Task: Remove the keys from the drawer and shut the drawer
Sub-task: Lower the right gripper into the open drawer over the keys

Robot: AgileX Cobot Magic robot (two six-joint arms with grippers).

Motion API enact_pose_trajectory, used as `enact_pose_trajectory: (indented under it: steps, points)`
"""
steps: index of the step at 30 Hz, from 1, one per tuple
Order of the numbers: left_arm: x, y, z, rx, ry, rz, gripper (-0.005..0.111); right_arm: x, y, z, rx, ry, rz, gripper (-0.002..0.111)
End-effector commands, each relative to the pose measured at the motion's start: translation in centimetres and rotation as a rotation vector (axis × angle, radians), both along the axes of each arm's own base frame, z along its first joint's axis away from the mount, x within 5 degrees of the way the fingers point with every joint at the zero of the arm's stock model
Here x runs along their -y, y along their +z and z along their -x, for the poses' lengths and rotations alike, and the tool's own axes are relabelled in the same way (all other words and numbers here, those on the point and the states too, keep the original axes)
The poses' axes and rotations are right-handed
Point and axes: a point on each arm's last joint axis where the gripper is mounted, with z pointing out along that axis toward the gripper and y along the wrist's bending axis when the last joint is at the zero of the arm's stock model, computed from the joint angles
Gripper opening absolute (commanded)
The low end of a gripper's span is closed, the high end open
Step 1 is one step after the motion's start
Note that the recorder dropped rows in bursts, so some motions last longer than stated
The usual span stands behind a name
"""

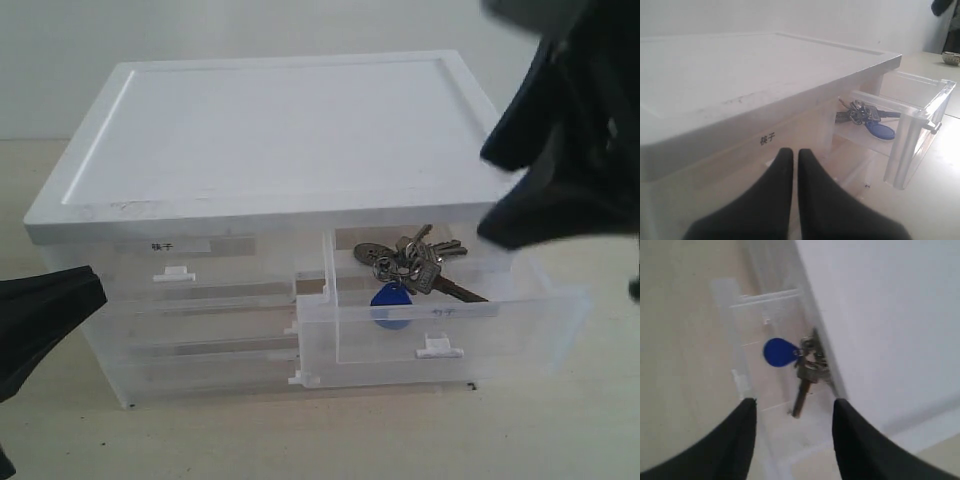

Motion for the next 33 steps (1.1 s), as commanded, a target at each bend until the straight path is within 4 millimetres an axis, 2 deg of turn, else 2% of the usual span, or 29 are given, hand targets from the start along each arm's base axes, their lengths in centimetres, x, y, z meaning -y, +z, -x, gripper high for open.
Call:
enact_pose_trajectory:
  steps: [1,4,7,12,14,16,18,23,27,30,33]
  points:
    - [0.1,0.0,0.1,-0.005,-0.010,0.016,0.005,-1.0,-2.9,1.3,-0.061,0.101,0.087,0.044]
    - [0.1,0.0,0.1,-0.004,-0.010,0.015,0.005,-1.0,-4.6,1.6,-0.052,0.139,0.165,0.045]
    - [0.1,0.0,0.1,0.000,-0.010,0.012,0.005,-0.8,-6.7,1.0,0.015,0.138,0.217,0.052]
    - [0.1,0.0,0.1,0.001,-0.010,0.011,0.005,-1.1,-7.8,0.8,0.037,0.139,0.195,0.051]
    - [0.1,0.0,0.1,0.001,-0.010,0.011,0.005,-1.2,-7.7,0.7,0.048,0.138,0.185,0.040]
    - [0.1,0.0,0.1,0.001,-0.010,0.011,0.005,-1.2,-7.7,0.7,0.048,0.138,0.185,0.023]
    - [0.1,0.0,0.1,0.001,-0.010,0.011,0.005,-1.0,-7.7,0.8,0.055,0.162,0.196,0.000]
    - [0.1,0.0,0.1,0.001,-0.010,0.011,0.005,-1.0,-8.0,1.8,0.014,0.242,0.261,0.000]
    - [0.0,-0.1,0.1,0.000,-0.007,0.006,0.005,-1.6,-7.5,3.4,0.041,0.329,0.251,0.000]
    - [0.0,-0.1,0.1,0.005,-0.008,0.002,0.005,-1.4,-7.3,3.5,0.044,0.289,0.243,0.000]
    - [0.0,-0.1,0.1,0.003,-0.006,0.000,0.005,-1.4,-7.3,3.5,0.036,0.262,0.230,0.019]
